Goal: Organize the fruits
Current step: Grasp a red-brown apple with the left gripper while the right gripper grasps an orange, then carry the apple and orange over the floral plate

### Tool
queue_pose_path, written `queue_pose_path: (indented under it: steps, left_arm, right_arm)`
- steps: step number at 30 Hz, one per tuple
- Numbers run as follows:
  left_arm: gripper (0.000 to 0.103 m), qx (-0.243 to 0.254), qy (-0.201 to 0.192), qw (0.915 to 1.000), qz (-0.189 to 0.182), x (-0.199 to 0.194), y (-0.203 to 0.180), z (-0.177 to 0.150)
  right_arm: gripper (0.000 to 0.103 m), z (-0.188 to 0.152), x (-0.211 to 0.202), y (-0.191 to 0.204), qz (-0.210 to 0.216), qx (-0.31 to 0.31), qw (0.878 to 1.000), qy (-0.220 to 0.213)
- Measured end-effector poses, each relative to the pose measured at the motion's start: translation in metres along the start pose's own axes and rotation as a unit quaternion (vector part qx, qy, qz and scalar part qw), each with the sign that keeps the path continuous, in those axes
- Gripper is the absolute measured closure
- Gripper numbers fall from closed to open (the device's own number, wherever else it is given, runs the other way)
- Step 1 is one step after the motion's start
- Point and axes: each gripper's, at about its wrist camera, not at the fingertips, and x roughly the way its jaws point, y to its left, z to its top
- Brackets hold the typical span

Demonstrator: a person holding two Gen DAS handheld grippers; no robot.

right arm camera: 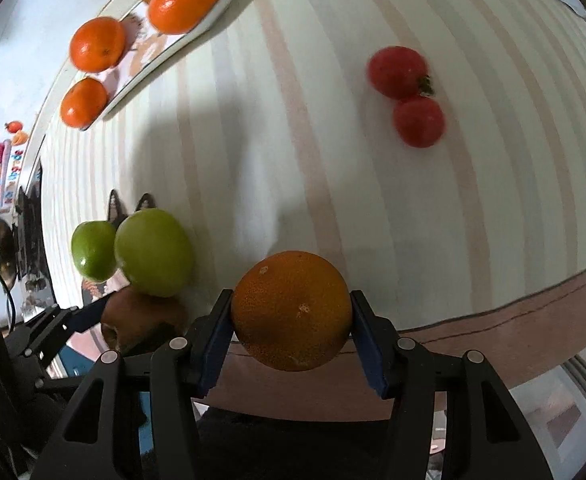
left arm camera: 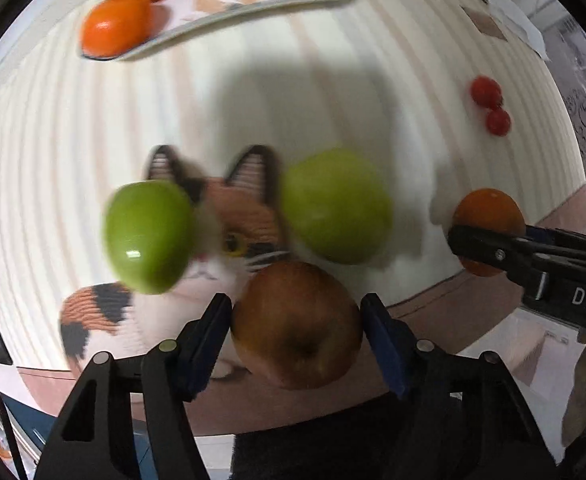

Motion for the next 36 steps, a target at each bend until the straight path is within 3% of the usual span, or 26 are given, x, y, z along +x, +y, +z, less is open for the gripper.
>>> queue_pose_path:
  steps: [3,6,14,17,23,27,32,36]
  left_arm:
    - [0.038,-0.018,0.002,0.9998,0.013,0.005,0.014,-0.001]
    - [0.038,-0.035,0.001,0.9994,0.000,0.006,0.021,-0.002]
    - [0.038,-0.037,-0.009,0.9993,0.000,0.004,0.026,-0.007]
    - [0.039,-0.035,-0.021,0.9992,0.000,-0.005,0.033,-0.009]
    - [0.039,-0.028,-0.078,0.9964,-0.013,-0.067,0.042,-0.004]
    - [0.039,-0.059,-0.112,0.9907,-0.049,-0.106,0.068,0.025]
    - [0.038,-0.118,-0.141,0.9808,-0.067,-0.142,0.113,0.090]
    - [0.038,-0.158,-0.124,0.9759,-0.085,-0.138,0.144,0.136]
  right_arm:
    - [0.044,0.004,0.003,0.007,-0.001,-0.022,1.000,0.010]
    - [0.044,0.007,0.010,0.017,-0.024,-0.042,0.999,0.012]
    - [0.043,0.012,0.015,0.027,-0.047,-0.050,0.998,0.016]
    - [0.045,0.012,0.015,0.031,-0.043,-0.052,0.998,0.003]
    - [0.045,0.025,-0.013,0.043,-0.027,-0.060,0.997,-0.039]
    - [0.045,0.054,-0.039,0.058,0.019,-0.057,0.995,-0.075]
    - [0.045,0.100,-0.050,0.090,0.066,-0.054,0.991,-0.101]
    - [0.045,0.146,-0.048,0.118,0.090,-0.052,0.989,-0.109]
